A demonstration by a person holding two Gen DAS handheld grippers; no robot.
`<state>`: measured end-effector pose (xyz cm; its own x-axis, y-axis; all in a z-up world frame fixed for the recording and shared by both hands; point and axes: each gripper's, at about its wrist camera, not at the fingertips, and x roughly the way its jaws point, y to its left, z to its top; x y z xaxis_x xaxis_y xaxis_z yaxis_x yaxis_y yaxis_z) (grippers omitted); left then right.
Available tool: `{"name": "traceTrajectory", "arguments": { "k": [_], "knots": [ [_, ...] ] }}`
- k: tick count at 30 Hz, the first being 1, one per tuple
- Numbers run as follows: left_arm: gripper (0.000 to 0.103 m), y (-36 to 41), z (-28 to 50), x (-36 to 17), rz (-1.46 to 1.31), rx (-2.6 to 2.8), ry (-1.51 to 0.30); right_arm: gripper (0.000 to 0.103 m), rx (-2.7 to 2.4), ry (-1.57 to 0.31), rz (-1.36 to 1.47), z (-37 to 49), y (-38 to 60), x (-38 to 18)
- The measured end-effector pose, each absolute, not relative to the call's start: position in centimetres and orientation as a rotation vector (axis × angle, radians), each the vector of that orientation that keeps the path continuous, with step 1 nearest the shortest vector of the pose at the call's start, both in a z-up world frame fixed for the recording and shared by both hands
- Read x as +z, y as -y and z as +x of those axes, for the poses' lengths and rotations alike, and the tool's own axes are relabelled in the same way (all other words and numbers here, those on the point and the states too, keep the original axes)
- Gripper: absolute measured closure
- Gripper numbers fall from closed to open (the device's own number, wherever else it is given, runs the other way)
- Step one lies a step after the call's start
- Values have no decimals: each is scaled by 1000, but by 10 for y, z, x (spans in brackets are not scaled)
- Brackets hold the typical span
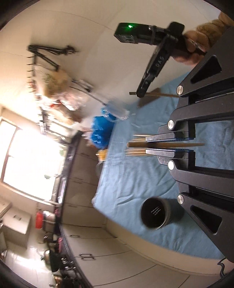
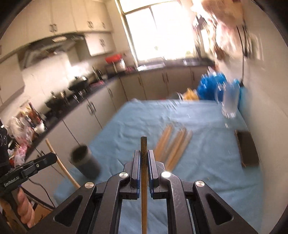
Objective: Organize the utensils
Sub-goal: 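Lift the held chopsticks with both grippers and carry them to the black cup, then lower both chopsticks into the black cup and open both grippers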
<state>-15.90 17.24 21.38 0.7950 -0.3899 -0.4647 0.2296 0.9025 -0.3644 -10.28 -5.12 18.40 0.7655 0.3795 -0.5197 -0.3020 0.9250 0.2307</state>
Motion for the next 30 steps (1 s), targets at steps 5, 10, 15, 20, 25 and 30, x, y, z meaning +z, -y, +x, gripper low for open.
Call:
{"name": "traceTrajectory", "arguments": {
  "k": [5,10,15,20,25,30],
  "knots": [
    [98,-213,-169,251,-314,-276,-460,96,434,-456,194,-99,12,213],
    [98,-247,-164,279,-286,-194,-397,96,484,-360,248,-82,-31,234],
    [98,-274,-148,290,-266,-124,-391,96,535,-298,329,-56,-77,248],
    [98,-289,-117,279,-260,-86,-440,96,554,-281,372,-30,-115,242],
    [98,-294,-78,244,-264,-67,-573,96,508,-270,301,-15,-139,224],
    [98,-290,-63,217,-285,-75,-653,95,497,-392,218,5,-155,185]
  ]
}}
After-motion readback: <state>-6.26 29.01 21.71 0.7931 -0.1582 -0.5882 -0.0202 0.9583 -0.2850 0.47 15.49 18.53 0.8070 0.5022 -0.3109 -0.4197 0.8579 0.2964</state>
